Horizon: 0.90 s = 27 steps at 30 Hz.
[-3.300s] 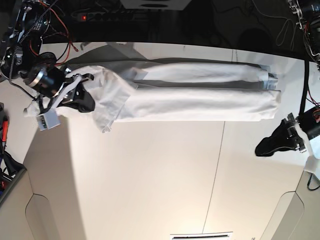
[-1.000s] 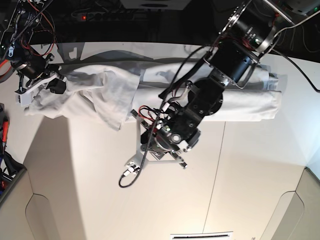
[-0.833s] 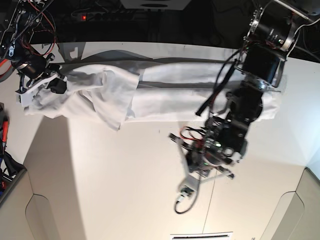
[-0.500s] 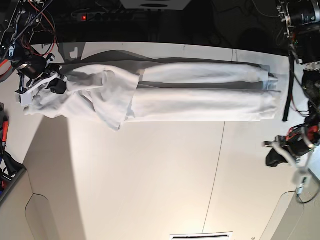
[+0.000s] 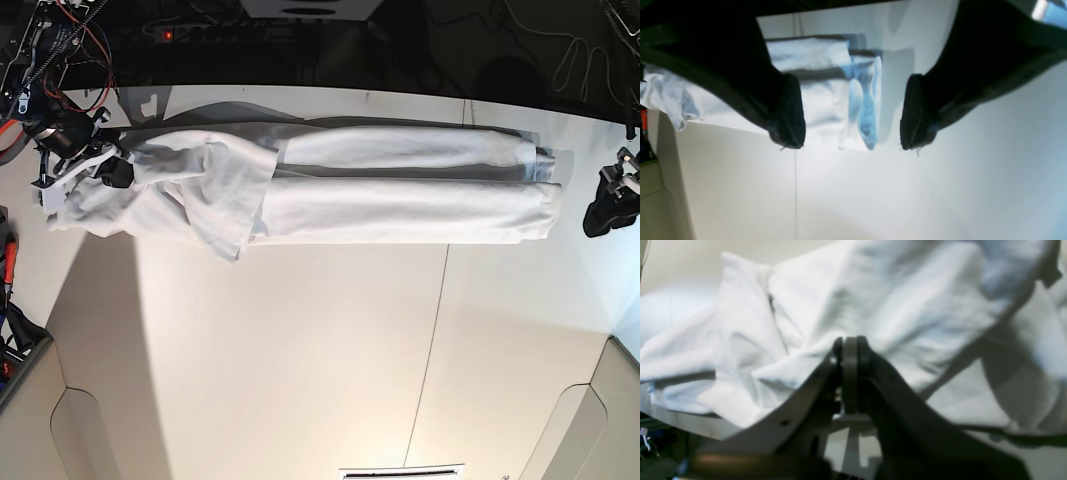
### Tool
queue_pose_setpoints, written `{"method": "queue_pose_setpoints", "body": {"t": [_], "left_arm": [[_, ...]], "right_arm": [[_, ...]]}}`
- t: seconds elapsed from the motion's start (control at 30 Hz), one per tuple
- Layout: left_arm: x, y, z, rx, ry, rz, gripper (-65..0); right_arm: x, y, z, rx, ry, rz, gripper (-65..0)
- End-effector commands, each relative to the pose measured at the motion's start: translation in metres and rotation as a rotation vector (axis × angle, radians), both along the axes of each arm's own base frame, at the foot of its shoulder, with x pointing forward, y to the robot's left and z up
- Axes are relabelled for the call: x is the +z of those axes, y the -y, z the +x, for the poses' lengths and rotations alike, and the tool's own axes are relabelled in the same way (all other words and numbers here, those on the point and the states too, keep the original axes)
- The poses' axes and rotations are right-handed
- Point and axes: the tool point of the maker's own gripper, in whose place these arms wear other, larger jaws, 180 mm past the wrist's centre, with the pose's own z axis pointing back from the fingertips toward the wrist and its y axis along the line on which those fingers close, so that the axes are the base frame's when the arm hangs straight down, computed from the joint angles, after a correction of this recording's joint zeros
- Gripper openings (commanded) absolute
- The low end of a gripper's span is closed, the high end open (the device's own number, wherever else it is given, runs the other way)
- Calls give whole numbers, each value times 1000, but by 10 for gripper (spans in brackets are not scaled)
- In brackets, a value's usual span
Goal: Layout the t-shirt on the table in an organized manner, then fold the t-shirt properly
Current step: 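Grasp the strip's end with the left gripper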
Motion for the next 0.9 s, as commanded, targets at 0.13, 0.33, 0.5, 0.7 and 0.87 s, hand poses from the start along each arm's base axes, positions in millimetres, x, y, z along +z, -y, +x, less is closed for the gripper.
{"method": "queue_pose_setpoints", "body": {"t": [0.13, 0.33, 0.5, 0.7, 0.87], "left_arm": [[-6, 21, 1, -31, 5, -36, -173], [-31, 13, 4, 15, -94, -8, -173], [-59, 0, 2, 63, -170, -43, -173], [-84, 17, -1, 48, -212, -163, -173], [-108, 49, -7, -42, -284, -193, -173]], "right_arm": [[10, 4, 8, -2, 41, -5, -650], [11, 3, 9, 3, 50, 2, -650], [12, 2, 9, 3, 53, 7, -650], [13, 2, 10, 2, 55, 10, -650], [13, 2, 10, 2, 55, 10, -650]]}}
